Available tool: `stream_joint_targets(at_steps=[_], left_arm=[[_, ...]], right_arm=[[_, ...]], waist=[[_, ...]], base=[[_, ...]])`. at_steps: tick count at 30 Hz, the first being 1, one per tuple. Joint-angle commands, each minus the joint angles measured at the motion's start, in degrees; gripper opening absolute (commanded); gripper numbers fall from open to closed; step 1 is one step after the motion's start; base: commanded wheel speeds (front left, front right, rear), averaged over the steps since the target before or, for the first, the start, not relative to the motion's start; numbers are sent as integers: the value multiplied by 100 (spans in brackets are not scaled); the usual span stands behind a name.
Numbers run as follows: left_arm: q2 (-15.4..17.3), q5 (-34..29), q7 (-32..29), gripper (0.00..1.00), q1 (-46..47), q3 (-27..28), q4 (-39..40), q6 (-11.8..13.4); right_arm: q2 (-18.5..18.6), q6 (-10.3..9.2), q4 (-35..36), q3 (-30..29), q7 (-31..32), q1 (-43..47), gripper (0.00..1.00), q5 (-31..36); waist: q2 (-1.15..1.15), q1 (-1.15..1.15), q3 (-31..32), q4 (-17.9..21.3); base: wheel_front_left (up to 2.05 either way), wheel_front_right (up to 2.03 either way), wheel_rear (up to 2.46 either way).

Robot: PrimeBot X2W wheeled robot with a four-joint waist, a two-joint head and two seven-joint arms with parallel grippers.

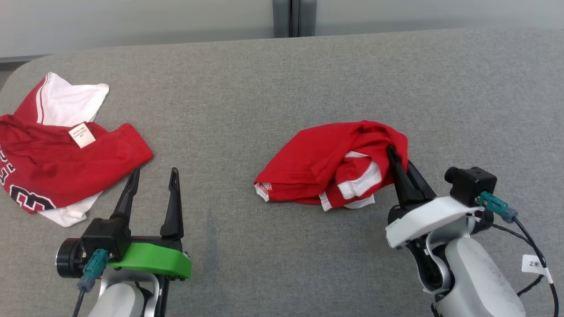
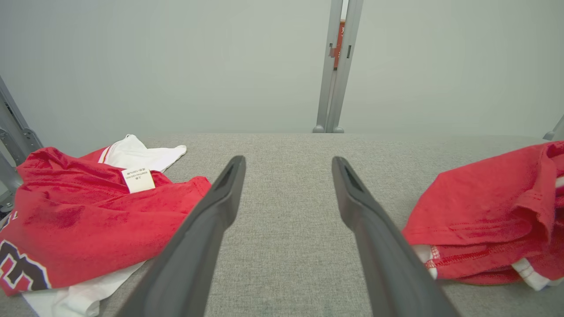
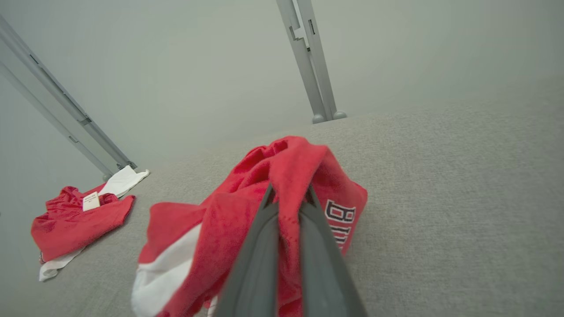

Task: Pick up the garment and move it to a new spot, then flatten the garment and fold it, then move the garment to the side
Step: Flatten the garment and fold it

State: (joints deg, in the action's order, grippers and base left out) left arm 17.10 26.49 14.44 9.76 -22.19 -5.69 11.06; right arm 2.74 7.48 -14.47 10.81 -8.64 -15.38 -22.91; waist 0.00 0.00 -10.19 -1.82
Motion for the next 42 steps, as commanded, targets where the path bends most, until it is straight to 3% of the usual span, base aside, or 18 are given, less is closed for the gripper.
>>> stream_joint_targets(at_steps=[1, 3, 4, 5, 6, 10, 16, 21, 29, 42], left_arm=[[19, -43, 21, 100, 119, 17, 2, -19], [31, -57, 25, 100, 145, 15, -8, -21], [35, -55, 28, 100, 170, 14, -16, -29], [43, -55, 29, 100, 181, 18, -21, -34], [44, -58, 28, 100, 198, 18, -24, -40], [53, -59, 35, 100, 221, 18, -38, -40], [58, -64, 45, 100, 152, 44, -55, 13], [92, -63, 56, 100, -19, 71, -48, 66], [168, -113, 60, 100, -295, 45, 57, 157], [252, -138, -23, 100, -411, -15, 233, 257]], right_arm=[[11, 3, -91, -106, -64, 89, 0, -29], [9, 3, -272, -316, -132, 166, 0, -42], [15, 3, -353, -426, -159, 206, 15, -123], [14, 3, -401, -511, -193, 218, 49, -143], [16, 3, -441, -615, -240, 213, 100, -72], [55, 3, -331, -876, -425, 246, 100, 224], [411, 3, 342, -838, -540, 472, 100, 968], [543, 3, 1030, -710, -223, 801, 100, 1308], [410, 3, 1827, -737, 247, 1431, 100, 1411], [298, 3, 2121, -867, 490, 1687, 100, 1425]], waist=[[0, 0, -85, 58], [0, 0, -132, 93], [0, 0, -150, 106], [0, 0, -164, 120], [0, 0, -177, 134], [0, 0, -193, 166], [0, 0, -99, 176], [0, 0, 80, 183], [0, 0, 359, 175], [0, 0, 403, 192]], base=[[0, 0, 0], [0, 0, 0], [0, 0, 0], [0, 0, 0], [0, 0, 0], [0, 0, 0], [0, 0, 0], [0, 0, 0], [0, 0, 0], [0, 0, 0]])
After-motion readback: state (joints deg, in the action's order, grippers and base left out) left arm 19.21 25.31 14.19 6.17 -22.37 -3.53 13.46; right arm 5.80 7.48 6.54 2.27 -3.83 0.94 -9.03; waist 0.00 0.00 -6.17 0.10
